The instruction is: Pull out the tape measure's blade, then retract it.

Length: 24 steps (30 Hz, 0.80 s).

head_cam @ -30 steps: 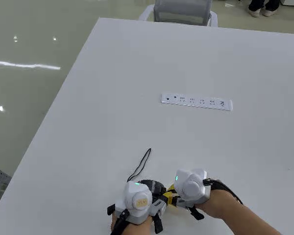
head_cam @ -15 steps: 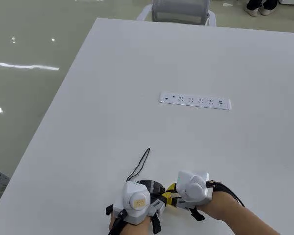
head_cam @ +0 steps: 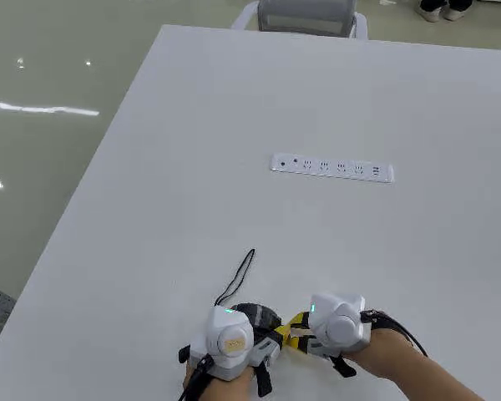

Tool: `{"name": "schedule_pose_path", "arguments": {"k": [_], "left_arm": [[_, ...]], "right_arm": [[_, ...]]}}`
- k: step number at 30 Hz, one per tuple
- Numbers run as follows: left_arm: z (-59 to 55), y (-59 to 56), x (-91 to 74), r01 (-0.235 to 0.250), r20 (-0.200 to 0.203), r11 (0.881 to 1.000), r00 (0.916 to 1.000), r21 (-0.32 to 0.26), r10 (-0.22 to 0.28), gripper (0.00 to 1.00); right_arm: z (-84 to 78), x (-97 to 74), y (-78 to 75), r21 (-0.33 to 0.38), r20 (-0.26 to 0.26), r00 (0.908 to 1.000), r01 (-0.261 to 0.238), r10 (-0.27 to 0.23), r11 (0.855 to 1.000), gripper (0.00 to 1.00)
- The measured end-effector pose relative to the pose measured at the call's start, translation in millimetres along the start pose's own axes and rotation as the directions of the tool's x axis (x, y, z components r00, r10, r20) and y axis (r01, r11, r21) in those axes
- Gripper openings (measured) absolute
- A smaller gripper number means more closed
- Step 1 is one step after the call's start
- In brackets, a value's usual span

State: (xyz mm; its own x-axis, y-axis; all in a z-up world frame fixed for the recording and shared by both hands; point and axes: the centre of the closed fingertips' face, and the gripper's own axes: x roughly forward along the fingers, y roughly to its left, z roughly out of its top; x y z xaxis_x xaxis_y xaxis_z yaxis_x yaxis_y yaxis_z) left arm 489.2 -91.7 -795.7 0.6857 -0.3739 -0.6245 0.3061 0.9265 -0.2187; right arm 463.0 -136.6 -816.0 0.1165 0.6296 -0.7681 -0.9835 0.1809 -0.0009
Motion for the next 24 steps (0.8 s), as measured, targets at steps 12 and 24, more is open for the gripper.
{"name": "schedule_pose_path", "arguments": {"k": [12, 24], "left_arm": [[-0.5, 0.2, -1.1, 0.001, -0.002, 1.0, 1.0, -0.006, -0.001, 0.65], [0.0, -0.1, -0.6, 0.005, 0.001, 1.0, 1.0, -0.007, -0.005, 0.66]], "right_arm": [[4.1, 3.0, 0.0, 0.001, -0.011, 0.9999, -0.012, 0.012, 1.0, 0.13], [4.5, 3.8, -0.2, -0.006, -0.008, 0.9999, -0.011, 0.011, 1.0, 0.14]]}}
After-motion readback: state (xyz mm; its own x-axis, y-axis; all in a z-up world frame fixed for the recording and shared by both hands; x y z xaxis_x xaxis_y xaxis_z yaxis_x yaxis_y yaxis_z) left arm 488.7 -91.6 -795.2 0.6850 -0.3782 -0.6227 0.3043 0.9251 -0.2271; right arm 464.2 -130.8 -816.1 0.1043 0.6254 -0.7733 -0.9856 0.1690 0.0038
